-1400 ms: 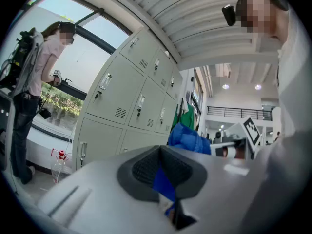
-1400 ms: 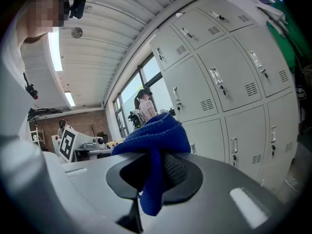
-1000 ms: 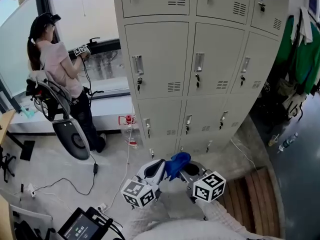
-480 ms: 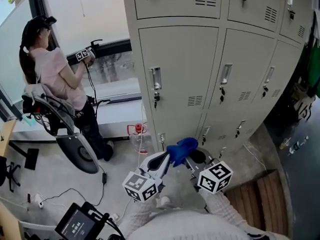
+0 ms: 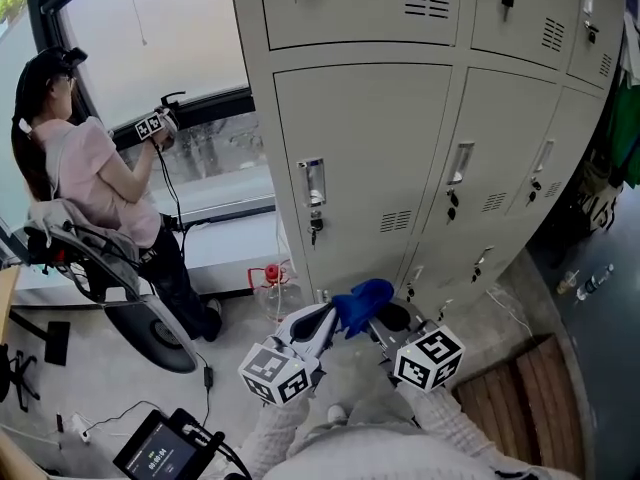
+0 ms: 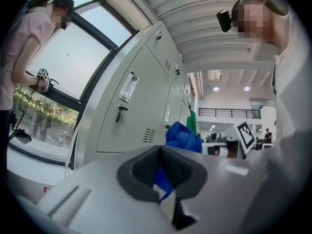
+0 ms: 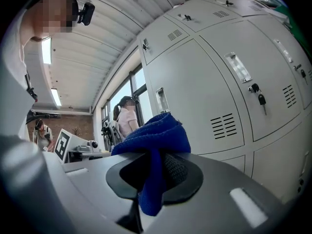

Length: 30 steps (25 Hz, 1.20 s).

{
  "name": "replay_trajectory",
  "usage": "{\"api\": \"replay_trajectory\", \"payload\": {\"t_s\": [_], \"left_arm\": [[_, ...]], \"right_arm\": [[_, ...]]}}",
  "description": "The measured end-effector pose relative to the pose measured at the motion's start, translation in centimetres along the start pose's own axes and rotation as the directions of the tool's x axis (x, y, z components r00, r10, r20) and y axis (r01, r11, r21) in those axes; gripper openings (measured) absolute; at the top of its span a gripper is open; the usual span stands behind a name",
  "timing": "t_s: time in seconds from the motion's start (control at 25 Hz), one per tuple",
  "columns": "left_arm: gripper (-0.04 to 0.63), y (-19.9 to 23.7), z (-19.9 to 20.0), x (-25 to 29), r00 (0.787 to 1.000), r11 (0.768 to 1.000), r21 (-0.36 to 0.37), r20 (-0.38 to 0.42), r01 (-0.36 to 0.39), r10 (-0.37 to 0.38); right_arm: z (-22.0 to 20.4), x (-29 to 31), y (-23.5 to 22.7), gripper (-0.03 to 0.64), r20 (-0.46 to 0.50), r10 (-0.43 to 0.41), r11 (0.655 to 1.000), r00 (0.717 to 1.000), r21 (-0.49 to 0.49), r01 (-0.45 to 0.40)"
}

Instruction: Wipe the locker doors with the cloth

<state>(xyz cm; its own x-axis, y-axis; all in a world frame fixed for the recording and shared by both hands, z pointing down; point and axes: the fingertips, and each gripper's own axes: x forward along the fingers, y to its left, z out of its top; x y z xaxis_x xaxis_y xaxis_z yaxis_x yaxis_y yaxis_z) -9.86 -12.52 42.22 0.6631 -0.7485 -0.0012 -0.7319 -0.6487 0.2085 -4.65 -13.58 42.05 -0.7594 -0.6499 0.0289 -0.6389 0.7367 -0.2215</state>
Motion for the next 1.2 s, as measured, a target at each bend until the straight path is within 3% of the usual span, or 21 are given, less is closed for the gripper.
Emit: {"api": "replay_trajectory", "payload": {"t_s": [0.24, 0.48, 0.64, 0.96, 1.2], "left_arm": [[0.007, 0.6, 1.7, 1.6, 1.0, 1.0, 0.001, 0.003, 0.015, -0.015], [0.008, 1.4, 2.8, 2.8, 1.0, 0.998, 0.06, -0.017, -0.015, 0.016], [0.008, 1.9, 4.8, 3.0, 0.999, 0.996, 0.088, 0.017, -0.03, 0.028], [0.007, 3.0, 13.4, 4.6, 0.991, 0.977, 0.212, 0.135, -0.001, -0.028], [0.007, 3.1, 21.8, 4.9, 0.966, 0.944, 0.329, 0.245, -0.009, -0.076]], "right_arm": [[2.0, 1.5, -1.3, 0.052, 0.01, -0.002, 1.0, 1.0, -0.024, 0.002], [3.8, 3.0, -1.4, 0.052, 0.024, 0.05, 0.998, 0.998, -0.048, -0.049], [5.3, 4.2, -1.0, 0.052, 0.03, 0.088, 0.993, 0.996, -0.086, -0.085], [14.8, 7.5, -1.0, 0.052, 0.152, 0.126, 0.968, 0.98, -0.236, -0.088], [23.0, 9.2, -0.4, 0.052, 0.25, 0.158, 0.942, 0.955, -0.329, -0.069]]}}
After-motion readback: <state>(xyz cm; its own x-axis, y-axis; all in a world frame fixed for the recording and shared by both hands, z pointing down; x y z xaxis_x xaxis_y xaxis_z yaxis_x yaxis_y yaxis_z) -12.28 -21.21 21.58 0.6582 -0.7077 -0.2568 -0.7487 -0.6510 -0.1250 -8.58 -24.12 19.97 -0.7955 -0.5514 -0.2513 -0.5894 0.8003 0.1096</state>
